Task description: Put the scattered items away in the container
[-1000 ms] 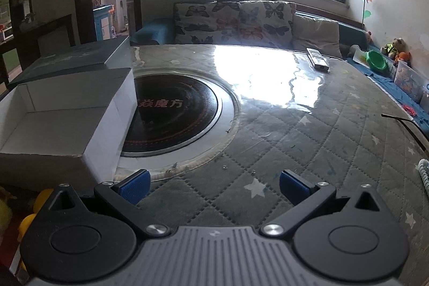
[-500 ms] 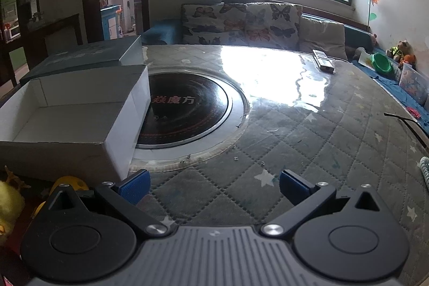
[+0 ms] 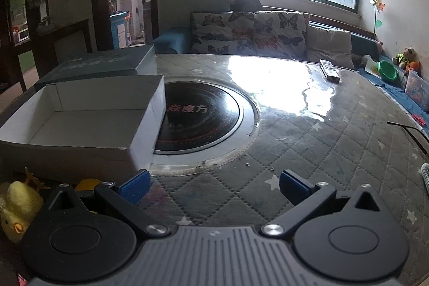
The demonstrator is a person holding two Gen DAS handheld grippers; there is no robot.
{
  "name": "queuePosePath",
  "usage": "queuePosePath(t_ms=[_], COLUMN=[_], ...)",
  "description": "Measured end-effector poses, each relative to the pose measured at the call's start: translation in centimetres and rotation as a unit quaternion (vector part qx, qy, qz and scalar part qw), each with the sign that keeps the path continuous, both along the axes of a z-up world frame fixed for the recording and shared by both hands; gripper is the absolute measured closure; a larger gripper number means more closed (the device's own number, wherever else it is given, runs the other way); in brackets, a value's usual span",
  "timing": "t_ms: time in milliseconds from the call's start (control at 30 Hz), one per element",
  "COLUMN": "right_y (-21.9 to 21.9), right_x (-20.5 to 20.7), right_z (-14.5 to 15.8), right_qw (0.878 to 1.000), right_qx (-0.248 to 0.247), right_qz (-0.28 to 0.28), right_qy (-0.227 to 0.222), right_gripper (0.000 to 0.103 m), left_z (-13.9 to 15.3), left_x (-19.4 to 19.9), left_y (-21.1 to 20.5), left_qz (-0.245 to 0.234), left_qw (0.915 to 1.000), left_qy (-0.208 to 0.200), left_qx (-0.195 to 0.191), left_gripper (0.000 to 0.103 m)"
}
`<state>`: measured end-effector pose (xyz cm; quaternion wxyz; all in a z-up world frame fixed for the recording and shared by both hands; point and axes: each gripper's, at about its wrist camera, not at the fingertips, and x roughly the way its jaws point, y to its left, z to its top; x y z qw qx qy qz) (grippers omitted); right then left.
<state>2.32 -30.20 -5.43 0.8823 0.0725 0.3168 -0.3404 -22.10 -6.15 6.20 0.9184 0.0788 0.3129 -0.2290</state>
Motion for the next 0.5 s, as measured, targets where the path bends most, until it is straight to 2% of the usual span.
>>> queuePosePath(t_ms=[500], right_y=[1.2], right_x=[0.1], right_z=[0.3], right_qw=[1.000], right_qx=[-0.007], right_qz=[0.018], right_qy=[-0.004], right_gripper=[0.000], left_z=[-0.1], left_x=[-1.2], left_y=[-2.0], left_qz=[-0.026], left_qw=[0.9995], left_qy=[-0.010], left_qx=[0.013], left_gripper=[0.000])
